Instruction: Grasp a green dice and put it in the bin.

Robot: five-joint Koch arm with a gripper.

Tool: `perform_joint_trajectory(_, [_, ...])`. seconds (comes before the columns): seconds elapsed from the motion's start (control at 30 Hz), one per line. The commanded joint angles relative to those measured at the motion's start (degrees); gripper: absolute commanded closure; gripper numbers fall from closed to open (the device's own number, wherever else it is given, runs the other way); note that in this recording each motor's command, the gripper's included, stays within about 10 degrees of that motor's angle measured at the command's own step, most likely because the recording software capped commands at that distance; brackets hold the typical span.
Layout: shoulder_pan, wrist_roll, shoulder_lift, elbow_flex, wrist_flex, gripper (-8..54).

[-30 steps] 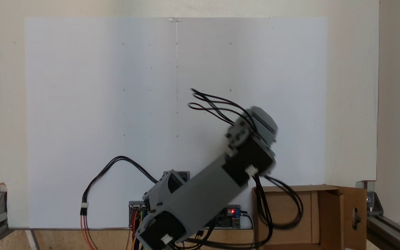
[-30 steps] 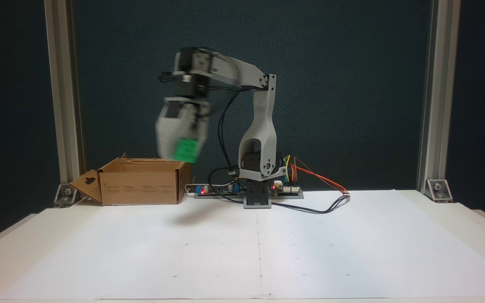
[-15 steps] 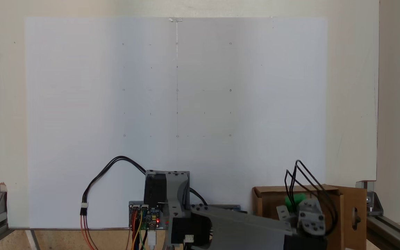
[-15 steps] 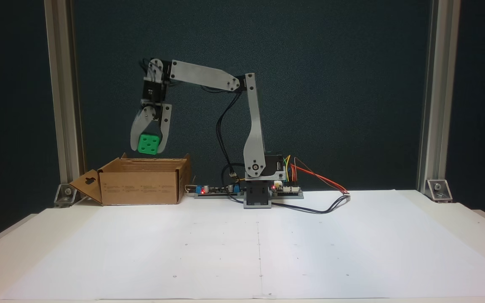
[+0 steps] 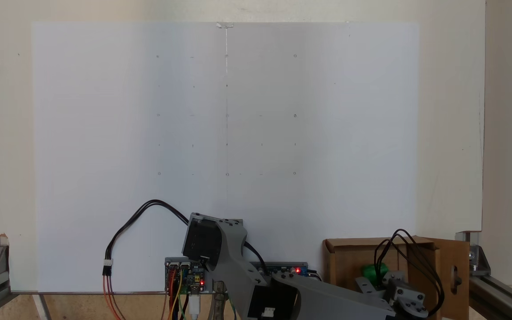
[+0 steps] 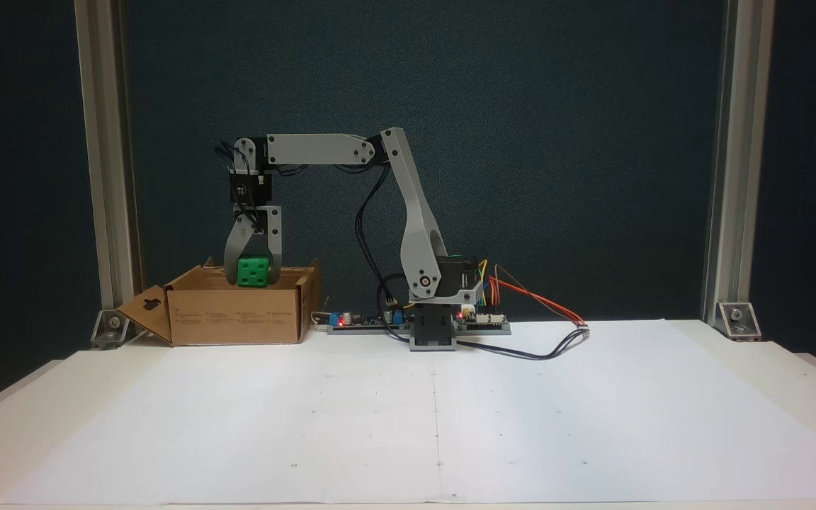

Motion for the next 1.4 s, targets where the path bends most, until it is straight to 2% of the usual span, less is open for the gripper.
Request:
perform_joint_trajectory(0.0, [0.8, -4.0, 1.0, -3.5, -1.3, 7.9])
perform_joint_trajectory(0.03, [0.8, -4.0, 1.0, -3.5, -2.6, 3.7])
perform_joint_trajectory(0.07, [0.8, -4.0, 1.0, -3.5, -3.6, 2.9])
perform_joint_trajectory(0.23, [0.6, -3.4, 2.3, -3.6, -8.0, 3.0])
perform_joint_trajectory(0.4, [-6.5, 2.9, 10.7, -3.6, -7.9, 3.0])
perform_joint_trajectory(0.63, [-32.6, 7.1, 18.9, -3.6, -8.9, 2.7])
perform_joint_trajectory(0.9, [-65.7, 10.0, 22.2, -3.2, -13.1, 2.8])
perform_joint_trajectory(1.07, [-86.4, 16.7, 28.7, 1.6, -13.1, 2.8])
perform_joint_trajectory(1.23, [-106.7, 23.2, 30.4, 4.7, -13.7, 2.7])
perform_joint_trajectory(1.37, [-110.0, 24.2, 33.7, 10.3, -21.0, 2.8])
